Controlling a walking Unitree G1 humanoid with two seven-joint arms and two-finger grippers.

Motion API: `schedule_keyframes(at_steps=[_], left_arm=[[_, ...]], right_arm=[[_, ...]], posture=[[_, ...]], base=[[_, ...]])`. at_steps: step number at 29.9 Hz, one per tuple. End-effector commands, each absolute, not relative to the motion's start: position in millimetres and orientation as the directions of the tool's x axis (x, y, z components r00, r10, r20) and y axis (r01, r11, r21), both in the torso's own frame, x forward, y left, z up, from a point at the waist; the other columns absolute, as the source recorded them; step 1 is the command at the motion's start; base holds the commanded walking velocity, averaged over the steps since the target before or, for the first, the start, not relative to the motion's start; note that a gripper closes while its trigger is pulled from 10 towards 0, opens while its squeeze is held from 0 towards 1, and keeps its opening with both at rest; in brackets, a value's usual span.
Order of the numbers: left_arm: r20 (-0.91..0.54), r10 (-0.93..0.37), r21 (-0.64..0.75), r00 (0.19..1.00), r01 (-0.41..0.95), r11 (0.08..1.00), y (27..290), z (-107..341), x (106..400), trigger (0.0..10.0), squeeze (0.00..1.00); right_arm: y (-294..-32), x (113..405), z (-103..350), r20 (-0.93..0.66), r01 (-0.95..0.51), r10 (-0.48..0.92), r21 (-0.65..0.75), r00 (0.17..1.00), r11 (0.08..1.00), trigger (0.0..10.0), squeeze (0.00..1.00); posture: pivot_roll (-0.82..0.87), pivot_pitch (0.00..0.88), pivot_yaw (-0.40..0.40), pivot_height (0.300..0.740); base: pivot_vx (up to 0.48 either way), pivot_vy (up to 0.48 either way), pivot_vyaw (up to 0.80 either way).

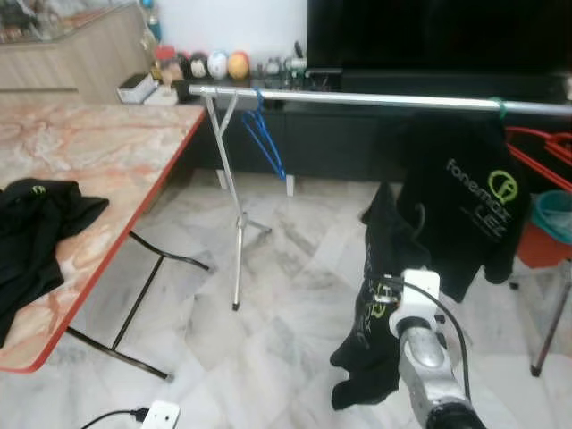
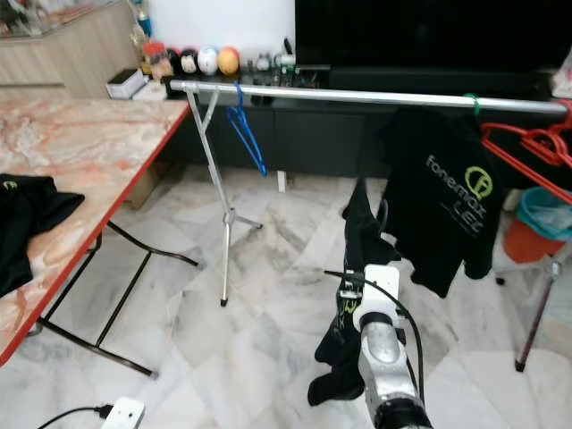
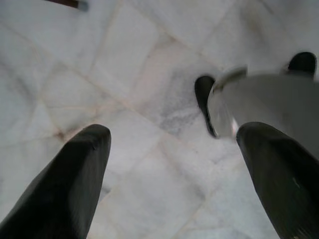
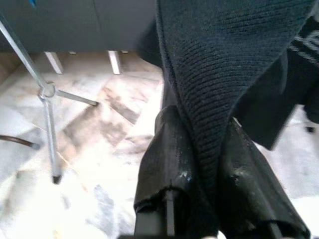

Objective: Hang hanger

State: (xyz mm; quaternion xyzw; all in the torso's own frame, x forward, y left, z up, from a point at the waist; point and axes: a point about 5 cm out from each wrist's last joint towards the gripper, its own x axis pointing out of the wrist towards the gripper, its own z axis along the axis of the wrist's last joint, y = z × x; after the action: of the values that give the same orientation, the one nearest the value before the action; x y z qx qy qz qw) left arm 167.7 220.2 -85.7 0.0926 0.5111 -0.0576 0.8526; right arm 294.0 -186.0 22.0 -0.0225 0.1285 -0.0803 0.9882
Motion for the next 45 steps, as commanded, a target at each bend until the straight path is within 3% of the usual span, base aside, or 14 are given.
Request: schedule_keyframes(at_steps=[1,45], left_arm=[[-0.895,0.01,0.104,0.446,0.186,0.977,225.2,-88.3,159.4,10.0,0.0],[-0.895,0.01,0.113,0.447,0.204,0.973,225.8,-87.7,160.5,10.0,0.0]], right_arm=[[-177.4,300.8,30.4,-0.211,0.136,-0.144,-0.051,0.967,0.989,10.0,0.0],[-179.0,298.9,24.7,-0.252,0.155,-0.172,-0.087,0.952,0.984,10.0,0.0]], posture=[[0.0,0.0,0.028,0.74],[0.0,0.0,0.031,0.74]], base=[[-0.322,0.0,0.0],[-0.322,0.0,0.0]])
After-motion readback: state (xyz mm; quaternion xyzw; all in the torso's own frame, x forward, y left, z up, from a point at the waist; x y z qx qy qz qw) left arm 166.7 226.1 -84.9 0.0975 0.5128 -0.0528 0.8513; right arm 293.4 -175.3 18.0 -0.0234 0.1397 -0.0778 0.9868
